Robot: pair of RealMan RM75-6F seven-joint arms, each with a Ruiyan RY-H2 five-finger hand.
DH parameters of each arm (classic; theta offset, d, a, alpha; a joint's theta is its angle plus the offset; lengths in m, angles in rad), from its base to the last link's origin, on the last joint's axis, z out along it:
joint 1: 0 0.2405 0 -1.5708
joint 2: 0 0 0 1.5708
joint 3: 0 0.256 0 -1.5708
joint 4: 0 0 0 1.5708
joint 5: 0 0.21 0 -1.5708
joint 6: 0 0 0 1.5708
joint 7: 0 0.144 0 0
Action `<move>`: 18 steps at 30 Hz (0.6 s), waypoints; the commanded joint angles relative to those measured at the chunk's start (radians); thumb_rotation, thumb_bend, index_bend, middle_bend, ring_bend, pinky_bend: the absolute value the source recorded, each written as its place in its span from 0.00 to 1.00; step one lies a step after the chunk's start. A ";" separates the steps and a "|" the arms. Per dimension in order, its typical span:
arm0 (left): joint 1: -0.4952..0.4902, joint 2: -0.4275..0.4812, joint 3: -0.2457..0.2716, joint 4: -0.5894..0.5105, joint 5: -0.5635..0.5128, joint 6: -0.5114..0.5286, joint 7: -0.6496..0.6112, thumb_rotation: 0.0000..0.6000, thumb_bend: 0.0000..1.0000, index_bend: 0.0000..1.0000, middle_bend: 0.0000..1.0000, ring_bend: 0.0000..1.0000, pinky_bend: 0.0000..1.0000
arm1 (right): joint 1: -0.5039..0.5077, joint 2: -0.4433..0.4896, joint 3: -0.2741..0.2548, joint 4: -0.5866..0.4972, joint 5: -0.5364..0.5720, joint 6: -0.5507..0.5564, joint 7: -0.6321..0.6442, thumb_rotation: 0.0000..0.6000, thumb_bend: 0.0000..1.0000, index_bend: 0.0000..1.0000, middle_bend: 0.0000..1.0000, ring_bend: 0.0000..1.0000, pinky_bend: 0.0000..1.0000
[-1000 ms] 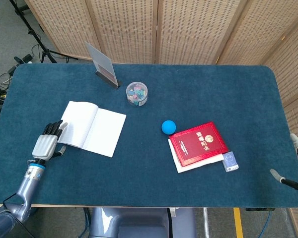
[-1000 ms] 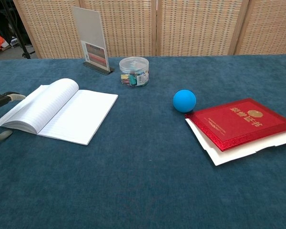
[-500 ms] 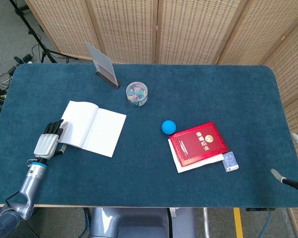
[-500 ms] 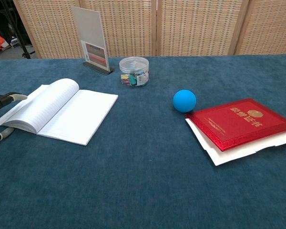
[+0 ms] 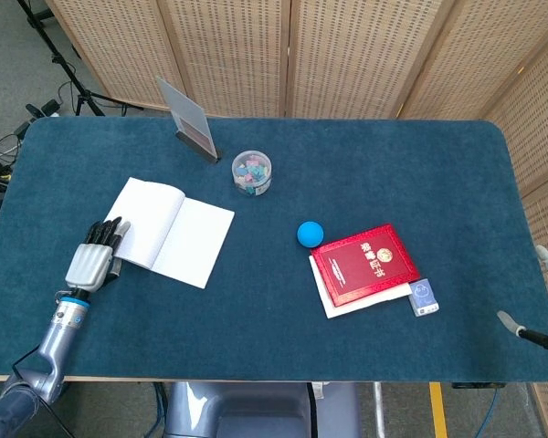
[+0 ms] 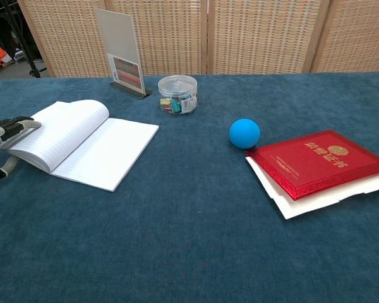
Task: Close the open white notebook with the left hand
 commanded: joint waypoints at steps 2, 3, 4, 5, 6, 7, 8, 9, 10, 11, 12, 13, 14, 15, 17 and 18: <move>-0.004 -0.005 0.032 0.050 0.059 0.129 0.136 1.00 0.62 0.00 0.00 0.00 0.00 | 0.000 0.002 0.000 -0.001 0.001 -0.002 0.006 1.00 0.00 0.00 0.00 0.00 0.00; -0.005 -0.003 0.038 0.055 0.068 0.145 0.150 1.00 0.62 0.00 0.00 0.00 0.00 | 0.000 0.003 0.000 -0.001 0.001 -0.001 0.007 1.00 0.00 0.00 0.00 0.00 0.00; -0.007 0.000 0.049 0.064 0.086 0.174 0.175 1.00 0.62 0.00 0.00 0.00 0.00 | 0.000 0.003 0.001 -0.001 0.002 -0.001 0.009 1.00 0.00 0.00 0.00 0.00 0.00; -0.009 0.006 0.065 0.076 0.110 0.213 0.208 1.00 0.62 0.00 0.00 0.00 0.00 | -0.001 0.004 0.001 -0.001 0.003 0.000 0.013 1.00 0.00 0.00 0.00 0.00 0.00; -0.011 0.009 0.073 0.081 0.122 0.232 0.225 1.00 0.62 0.00 0.00 0.00 0.00 | -0.001 0.004 0.001 -0.001 0.003 0.000 0.014 1.00 0.00 0.00 0.00 0.00 0.00; -0.014 0.014 0.086 0.092 0.142 0.264 0.255 1.00 0.62 0.00 0.00 0.00 0.00 | -0.001 0.005 0.002 -0.001 0.003 0.000 0.016 1.00 0.00 0.00 0.00 0.00 0.00; -0.017 0.016 0.094 0.099 0.155 0.285 0.276 1.00 0.62 0.00 0.00 0.00 0.00 | -0.002 0.006 0.002 -0.001 0.004 0.000 0.018 1.00 0.00 0.00 0.00 0.00 0.00; -0.020 0.019 0.103 0.107 0.168 0.307 0.297 1.00 0.62 0.00 0.00 0.00 0.00 | -0.002 0.006 0.002 -0.001 0.004 0.001 0.019 1.00 0.00 0.00 0.00 0.00 0.00; -0.025 0.023 0.117 0.117 0.188 0.335 0.328 1.00 0.62 0.00 0.00 0.00 0.00 | -0.003 0.007 0.002 -0.002 0.004 0.001 0.021 1.00 0.00 0.00 0.00 0.00 0.00; -0.030 0.028 0.131 0.124 0.209 0.358 0.356 1.00 0.62 0.00 0.00 0.00 0.00 | -0.003 0.008 0.002 -0.002 0.004 0.001 0.024 1.00 0.00 0.00 0.00 0.00 0.00; -0.037 0.033 0.149 0.132 0.232 0.380 0.389 1.00 0.61 0.00 0.00 0.00 0.00 | -0.004 0.009 0.002 -0.002 0.004 0.002 0.026 1.00 0.00 0.00 0.00 0.00 0.00; -0.043 0.037 0.164 0.138 0.252 0.396 0.423 1.00 0.61 0.00 0.00 0.00 0.00 | -0.004 0.010 0.002 -0.002 0.004 0.002 0.027 1.00 0.00 0.00 0.00 0.00 0.00; -0.049 0.040 0.176 0.139 0.267 0.405 0.452 1.00 0.61 0.00 0.00 0.00 0.00 | -0.004 0.011 0.002 -0.002 0.005 0.002 0.026 1.00 0.00 0.00 0.00 0.00 0.00; -0.055 0.042 0.185 0.137 0.280 0.412 0.480 1.00 0.61 0.00 0.00 0.00 0.00 | -0.004 0.011 0.003 -0.001 0.006 0.001 0.025 1.00 0.00 0.00 0.00 0.00 0.00; -0.070 0.044 0.203 0.128 0.305 0.427 0.542 1.00 0.60 0.00 0.00 0.00 0.00 | -0.003 0.010 0.004 -0.002 0.009 -0.001 0.024 1.00 0.00 0.00 0.00 0.00 0.00; -0.079 0.046 0.213 0.123 0.319 0.431 0.575 1.00 0.60 0.00 0.00 0.00 0.00 | -0.003 0.010 0.004 -0.002 0.008 0.000 0.024 1.00 0.00 0.00 0.00 0.00 0.00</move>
